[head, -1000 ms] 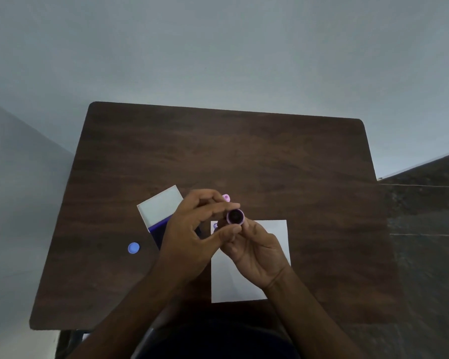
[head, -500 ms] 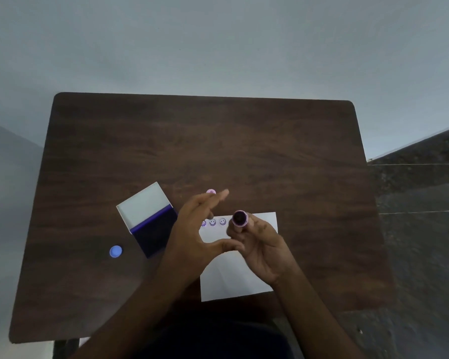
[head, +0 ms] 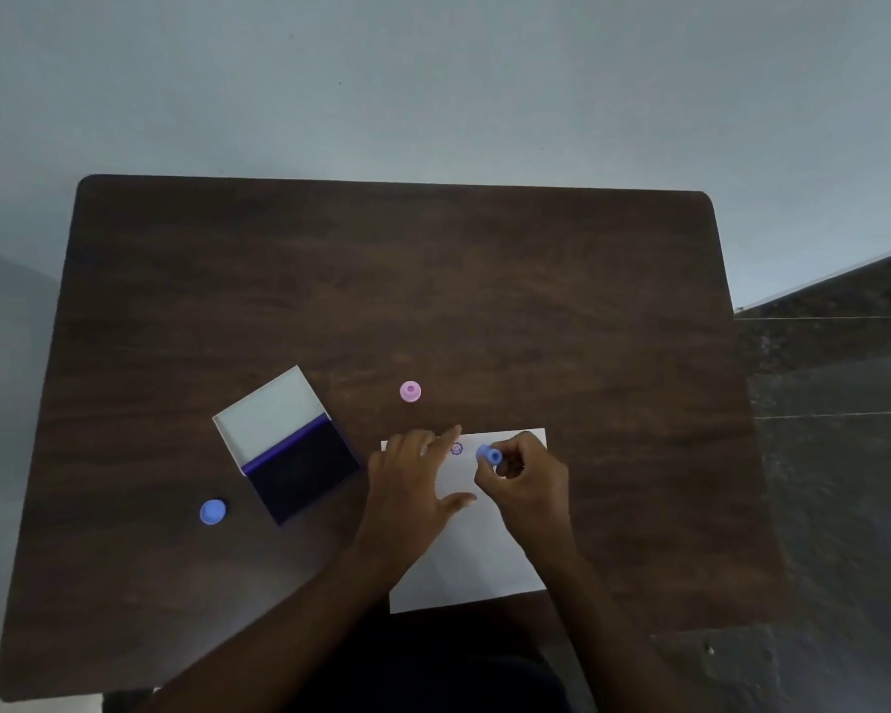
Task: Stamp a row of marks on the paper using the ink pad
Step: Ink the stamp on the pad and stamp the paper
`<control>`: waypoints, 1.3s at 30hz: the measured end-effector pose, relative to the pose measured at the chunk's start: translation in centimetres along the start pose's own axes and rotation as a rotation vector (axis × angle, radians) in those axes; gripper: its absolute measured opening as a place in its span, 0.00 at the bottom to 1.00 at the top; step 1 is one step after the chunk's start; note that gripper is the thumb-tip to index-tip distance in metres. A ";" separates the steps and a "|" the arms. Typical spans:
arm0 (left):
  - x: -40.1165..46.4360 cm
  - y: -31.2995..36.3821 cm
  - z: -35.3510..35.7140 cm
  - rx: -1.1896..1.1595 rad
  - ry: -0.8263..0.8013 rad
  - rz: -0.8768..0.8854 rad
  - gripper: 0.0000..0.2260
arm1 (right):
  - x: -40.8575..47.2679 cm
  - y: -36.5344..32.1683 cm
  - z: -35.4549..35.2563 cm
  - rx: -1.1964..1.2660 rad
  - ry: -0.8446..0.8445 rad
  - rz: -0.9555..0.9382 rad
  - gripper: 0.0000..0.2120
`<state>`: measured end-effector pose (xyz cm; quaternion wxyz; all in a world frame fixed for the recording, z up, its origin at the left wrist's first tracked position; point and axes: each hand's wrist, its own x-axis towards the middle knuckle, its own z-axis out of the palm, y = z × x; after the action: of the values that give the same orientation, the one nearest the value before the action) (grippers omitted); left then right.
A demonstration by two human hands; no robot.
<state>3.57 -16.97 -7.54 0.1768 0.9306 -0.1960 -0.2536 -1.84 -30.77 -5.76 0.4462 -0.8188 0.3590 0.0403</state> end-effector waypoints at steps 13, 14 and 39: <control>1.5 -0.4 1.5 0.008 0.073 -0.049 0.29 | 1.6 1.5 2.4 -0.029 -0.011 0.039 0.09; 1.4 -0.4 1.5 0.003 0.071 -0.055 0.28 | 1.6 1.5 2.4 -0.031 -0.011 0.041 0.10; 0.9 -0.8 2.0 -0.104 0.046 -0.104 0.26 | 1.6 0.7 2.8 -0.092 -0.038 0.031 0.12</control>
<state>3.45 -17.10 -9.84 0.2159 0.9346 -0.1299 -0.2509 -0.34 -29.75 -8.57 0.4141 -0.8319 0.3608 0.0794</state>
